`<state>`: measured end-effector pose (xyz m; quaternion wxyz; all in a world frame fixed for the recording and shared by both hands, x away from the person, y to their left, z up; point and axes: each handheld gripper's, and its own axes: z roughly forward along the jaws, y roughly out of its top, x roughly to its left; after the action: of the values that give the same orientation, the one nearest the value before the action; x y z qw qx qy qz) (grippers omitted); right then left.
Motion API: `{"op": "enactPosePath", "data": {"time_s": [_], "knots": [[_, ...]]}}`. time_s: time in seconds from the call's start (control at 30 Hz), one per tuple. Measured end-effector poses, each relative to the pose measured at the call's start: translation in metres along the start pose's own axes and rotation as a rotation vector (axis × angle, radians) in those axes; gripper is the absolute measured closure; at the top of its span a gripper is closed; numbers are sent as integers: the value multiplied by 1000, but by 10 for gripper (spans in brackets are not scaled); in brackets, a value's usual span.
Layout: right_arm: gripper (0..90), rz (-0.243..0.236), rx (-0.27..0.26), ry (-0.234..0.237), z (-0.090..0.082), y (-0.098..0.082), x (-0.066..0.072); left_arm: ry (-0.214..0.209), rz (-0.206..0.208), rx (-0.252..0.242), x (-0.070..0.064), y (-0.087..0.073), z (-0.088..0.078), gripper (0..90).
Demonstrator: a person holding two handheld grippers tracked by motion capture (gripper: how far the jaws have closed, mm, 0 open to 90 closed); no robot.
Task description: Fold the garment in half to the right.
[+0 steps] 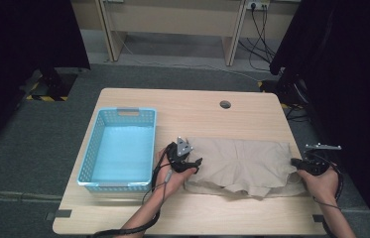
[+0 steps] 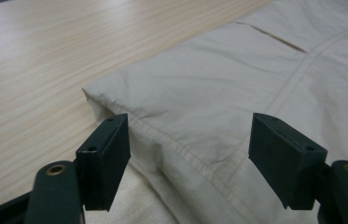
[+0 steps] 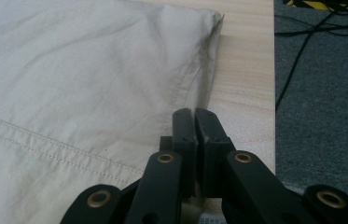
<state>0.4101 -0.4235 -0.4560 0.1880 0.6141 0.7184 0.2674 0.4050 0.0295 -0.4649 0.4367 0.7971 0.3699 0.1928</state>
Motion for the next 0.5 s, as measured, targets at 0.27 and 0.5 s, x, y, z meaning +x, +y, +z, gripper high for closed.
{"op": "enactPosePath", "data": {"time_s": [0.27,0.5], "knots": [[875,-10,3,-4,0,1,1,16,-41,50,2,-5,5,295],[874,-13,6,-4,1,1,1,5,-54,92,1,-9,7,333]]}}
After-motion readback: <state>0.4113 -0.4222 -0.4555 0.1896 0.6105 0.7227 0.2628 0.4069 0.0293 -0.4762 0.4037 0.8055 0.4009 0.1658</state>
